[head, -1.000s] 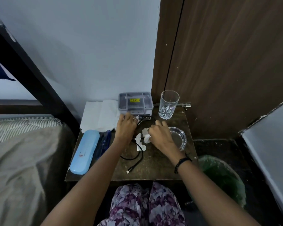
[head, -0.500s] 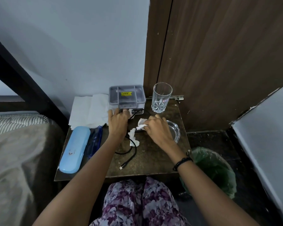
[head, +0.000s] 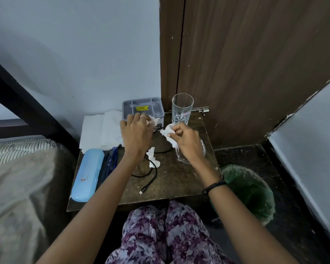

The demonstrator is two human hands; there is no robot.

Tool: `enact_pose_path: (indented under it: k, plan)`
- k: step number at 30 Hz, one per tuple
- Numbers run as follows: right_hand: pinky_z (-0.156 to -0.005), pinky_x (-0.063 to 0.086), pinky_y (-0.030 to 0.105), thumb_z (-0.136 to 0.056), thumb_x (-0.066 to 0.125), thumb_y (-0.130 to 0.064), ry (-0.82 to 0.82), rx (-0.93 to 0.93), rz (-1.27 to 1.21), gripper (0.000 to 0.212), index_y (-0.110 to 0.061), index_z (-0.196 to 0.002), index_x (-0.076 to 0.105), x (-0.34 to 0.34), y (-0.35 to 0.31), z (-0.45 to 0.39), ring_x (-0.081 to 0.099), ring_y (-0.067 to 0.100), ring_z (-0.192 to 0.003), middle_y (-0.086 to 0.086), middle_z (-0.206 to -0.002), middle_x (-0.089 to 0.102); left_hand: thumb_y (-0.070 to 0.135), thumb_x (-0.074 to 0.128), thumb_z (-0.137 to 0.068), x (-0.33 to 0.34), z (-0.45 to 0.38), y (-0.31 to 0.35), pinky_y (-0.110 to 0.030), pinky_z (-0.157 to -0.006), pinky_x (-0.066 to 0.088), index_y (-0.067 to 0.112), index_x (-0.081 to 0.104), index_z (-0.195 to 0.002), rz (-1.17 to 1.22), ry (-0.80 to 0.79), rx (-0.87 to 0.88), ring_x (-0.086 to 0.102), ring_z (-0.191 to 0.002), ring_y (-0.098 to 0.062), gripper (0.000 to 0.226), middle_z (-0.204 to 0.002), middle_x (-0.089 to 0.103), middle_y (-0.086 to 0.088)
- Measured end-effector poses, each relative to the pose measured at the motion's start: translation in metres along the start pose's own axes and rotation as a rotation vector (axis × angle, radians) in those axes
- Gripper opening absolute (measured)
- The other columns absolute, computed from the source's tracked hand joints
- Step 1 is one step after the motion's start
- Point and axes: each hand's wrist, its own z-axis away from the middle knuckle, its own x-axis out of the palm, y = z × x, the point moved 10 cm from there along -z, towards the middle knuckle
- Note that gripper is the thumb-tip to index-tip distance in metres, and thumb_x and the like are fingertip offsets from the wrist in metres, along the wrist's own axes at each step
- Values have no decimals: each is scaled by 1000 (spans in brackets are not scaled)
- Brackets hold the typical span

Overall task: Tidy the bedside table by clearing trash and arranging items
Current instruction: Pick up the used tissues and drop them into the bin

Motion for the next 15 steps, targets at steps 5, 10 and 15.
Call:
enact_pose_path:
  k: [5,10,15]
  plan:
    - [-58,37,18,-84,66,-27,112,20,-124,10,-18,-79,64,-57,18,30,53,1,-62,-4,-73,60,22,58,-85,-13,37,75,-32,-75,42,12,59,-103,394,-122,42,53,-101,-24,20,-109,60,-6]
    - [-61,36,5,-81,69,-17,423,201,-83,9,-8,-81,71,-151,103,93,49,14,-63,8,-77,56,17,58,-82,39,86,173,-31,-79,46,14,61,-96,657,-396,-28,62,-93,-24,15,-105,63,-7]
    - [-54,35,11,-88,60,-18,412,382,90,15,-13,-74,66,-182,213,136,52,16,-60,6,-70,61,16,52,-88,124,151,256,-35,-80,46,9,60,-100,609,-622,12,61,-95,-27,16,-107,60,-10]
